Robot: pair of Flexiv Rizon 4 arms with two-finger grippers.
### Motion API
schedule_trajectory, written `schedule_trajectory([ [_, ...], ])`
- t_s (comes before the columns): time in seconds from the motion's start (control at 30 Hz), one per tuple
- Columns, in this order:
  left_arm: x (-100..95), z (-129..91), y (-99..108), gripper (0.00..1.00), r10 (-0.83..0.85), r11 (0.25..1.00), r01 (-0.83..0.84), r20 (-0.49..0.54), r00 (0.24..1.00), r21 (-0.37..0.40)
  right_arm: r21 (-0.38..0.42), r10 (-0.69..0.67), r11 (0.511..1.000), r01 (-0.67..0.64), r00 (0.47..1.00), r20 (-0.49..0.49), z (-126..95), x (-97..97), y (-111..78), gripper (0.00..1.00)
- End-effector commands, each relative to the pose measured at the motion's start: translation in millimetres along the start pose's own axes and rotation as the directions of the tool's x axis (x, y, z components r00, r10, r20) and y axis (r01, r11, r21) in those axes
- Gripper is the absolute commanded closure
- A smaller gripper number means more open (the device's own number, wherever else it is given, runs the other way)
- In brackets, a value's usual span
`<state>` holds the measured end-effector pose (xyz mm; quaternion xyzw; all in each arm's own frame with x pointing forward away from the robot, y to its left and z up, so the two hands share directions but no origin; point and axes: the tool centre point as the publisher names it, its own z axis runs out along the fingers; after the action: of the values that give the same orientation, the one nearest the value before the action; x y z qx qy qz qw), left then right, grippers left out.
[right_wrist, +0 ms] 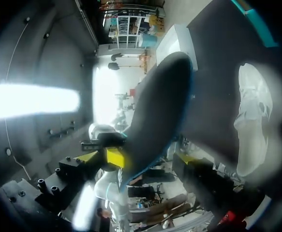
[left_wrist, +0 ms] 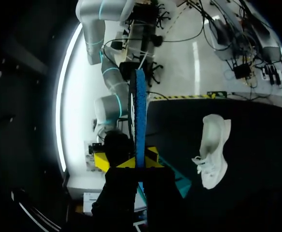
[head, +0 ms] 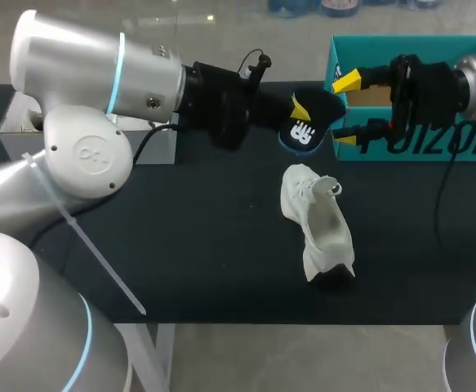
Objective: Take the shoe out of the shoebox, open the shoe tongue, remove and reinsert the insole, then place the shoe into the shoebox
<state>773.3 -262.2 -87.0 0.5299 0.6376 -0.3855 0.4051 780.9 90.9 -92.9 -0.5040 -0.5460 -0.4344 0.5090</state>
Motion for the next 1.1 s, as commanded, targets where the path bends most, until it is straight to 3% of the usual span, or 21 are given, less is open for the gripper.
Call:
schedule_trajectory([
  [0.03, -7.8, 24, 5, 1.0, 0.003, 1.0, -0.003, -0.002, 1.0, 0.004, 0.0, 0.0, 1.0, 0.0, 1.0, 0.0, 1, -0.4, 1.2, 0.0],
  [0.3, -10.6, 32, 4, 1.0, 0.006, 1.0, -0.006, 0.006, 1.0, 0.003, 0.0, 0.0, 1.0, 0.0, 1.0, 0.0, 1, -0.4, 1.2, 0.0],
  [0.37, -9.0, 32, 3, 1.0, 0.003, 1.0, -0.003, 0.006, 1.0, 0.0, 0.0, 0.0, 1.0, 0.0, 1.0, 0.0, 1, -0.4, 1.2, 0.1],
  [0.6, -3.0, 26, -1, 1.0, -0.007, 1.0, 0.007, -0.002, 1.0, -0.012, 0.0, 0.0, 1.0, 0.0, 1.0, 0.0, 1, -0.4, 1.2, 0.0],
  [0.83, -1.4, 21, -7, 1.0, -0.01, 1.0, 0.01, -0.005, 1.0, -0.022, 0.0, 0.0, 1.0, 0.0, 1.0, 0.0, 1, -0.4, 1.2, 0.0],
  [0.87, -1.5, 21, -8, 1.0, -0.009, 1.0, 0.009, -0.006, 1.0, -0.023, 0.0, 0.0, 1.0, 0.0, 1.0, 0.0, 1, -0.4, 1.2, 0.14],
  [0.9, -1.5, 21, -9, 1.0, -0.008, 1.0, 0.008, -0.008, 1.0, -0.024, 0.0, 0.0, 1.0, 0.0, 1.0, 0.0, 1, -0.4, 1.2, 0.51],
  [0.97, -1.3, 21, -9, 1.0, -0.009, 1.0, 0.008, -0.007, 1.0, -0.025, 0.0, 0.0, 1.0, 0.0, 1.0, 0.0, 1, -0.4, 1.2, 0.78],
  [1.0, -1.3, 21, -9, 1.0, -0.009, 1.0, 0.008, -0.006, 1.0, -0.026, 0.0, 0.0, 1.0, 0.0, 1.0, 0.0, 1, -0.4, 1.2, 1.0],
  [1.1, -2.7, 23, -8, 1.0, -0.007, 1.0, 0.007, -0.006, 1.0, -0.026, 0.0, 0.0, 1.0, 0.0, 1.0, 0.0, 1, -0.4, 1.2, 1.0],
])
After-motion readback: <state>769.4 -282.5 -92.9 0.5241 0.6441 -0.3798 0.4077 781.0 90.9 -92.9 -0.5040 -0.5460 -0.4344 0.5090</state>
